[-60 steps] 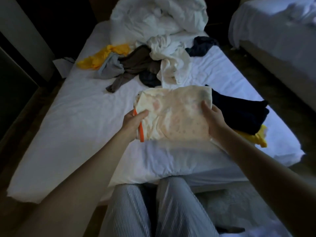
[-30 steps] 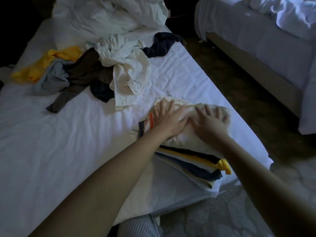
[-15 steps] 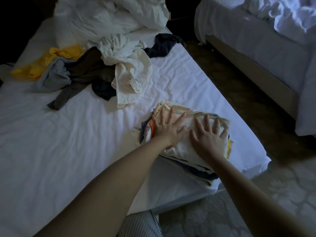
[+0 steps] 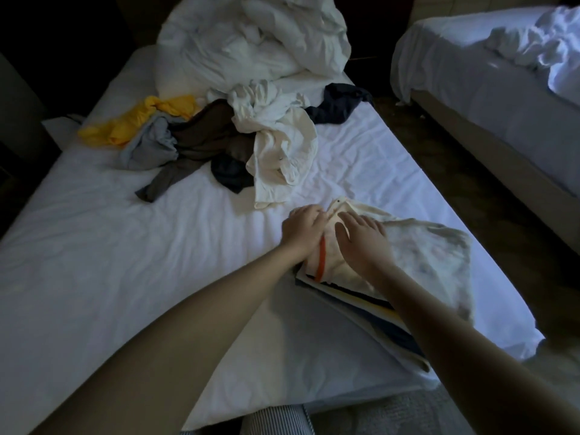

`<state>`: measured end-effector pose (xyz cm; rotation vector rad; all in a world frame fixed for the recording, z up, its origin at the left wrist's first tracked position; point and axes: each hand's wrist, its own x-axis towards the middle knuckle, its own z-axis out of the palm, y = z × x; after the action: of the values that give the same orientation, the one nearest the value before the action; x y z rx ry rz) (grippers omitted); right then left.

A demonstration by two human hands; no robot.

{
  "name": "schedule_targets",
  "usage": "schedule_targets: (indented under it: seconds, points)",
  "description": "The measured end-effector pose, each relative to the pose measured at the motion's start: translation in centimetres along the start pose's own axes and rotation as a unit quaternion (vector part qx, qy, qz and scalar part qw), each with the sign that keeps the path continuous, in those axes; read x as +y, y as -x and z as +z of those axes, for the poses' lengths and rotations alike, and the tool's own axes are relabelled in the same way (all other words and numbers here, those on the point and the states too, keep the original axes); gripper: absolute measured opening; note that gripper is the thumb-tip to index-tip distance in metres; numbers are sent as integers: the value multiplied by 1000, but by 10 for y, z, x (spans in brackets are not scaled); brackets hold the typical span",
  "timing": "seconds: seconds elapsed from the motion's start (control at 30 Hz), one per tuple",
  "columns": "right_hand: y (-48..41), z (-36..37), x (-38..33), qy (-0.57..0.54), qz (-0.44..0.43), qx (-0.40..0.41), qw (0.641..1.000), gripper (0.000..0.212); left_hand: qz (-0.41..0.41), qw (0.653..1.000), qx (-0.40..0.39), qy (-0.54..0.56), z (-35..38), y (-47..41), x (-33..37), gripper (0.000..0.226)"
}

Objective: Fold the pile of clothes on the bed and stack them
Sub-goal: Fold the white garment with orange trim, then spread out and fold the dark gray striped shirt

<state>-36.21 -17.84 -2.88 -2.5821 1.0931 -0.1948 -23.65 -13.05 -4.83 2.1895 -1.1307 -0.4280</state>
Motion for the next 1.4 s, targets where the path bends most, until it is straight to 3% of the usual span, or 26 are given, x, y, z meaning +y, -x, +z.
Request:
schedule_targets:
  seconds: [0.13,0.3,0.43,0.5,0.6,0.73,0.87,0.93,1.27,1.4]
  points:
    - [-31,19,-28,-65,-16,-36,997,41,-162,985,45,38,-22,-31,-55,38]
    - [-83,48,-67,-67,-108,-32,991,41,-226,967,67,92,-32,-84,-108,34]
    - [-115,97,-87,-88,-120,-78,986,45,-235,952,62,184,-30,-120,-135,40]
    - [-126,125,-89,-87,-89,-120,985,50,-236,954,51,180,-28,-134,-146,42]
    - [-137,160,-83,-41,-53,-159,985,56,-212,972,67,76,-33,-155,-176,48]
    - [-142,181,-85,-22,-55,-100,993,57,-181,969,26,-169,-43,-172,-225,51]
    - [-146,186,-83,-23,-52,-106,993,58,-127,976,118,-133,-40,-178,-237,38]
    - [-145,185,-82,-22,-51,-112,992,58,-114,979,124,-117,-40,-172,-239,33]
    - [-105,171,-98,-16,-50,-181,982,60,-86,991,-39,-91,-69,-78,-222,27]
    - [-73,159,-113,-86,-16,-178,980,62,-81,980,-143,-111,-84,-29,-197,25]
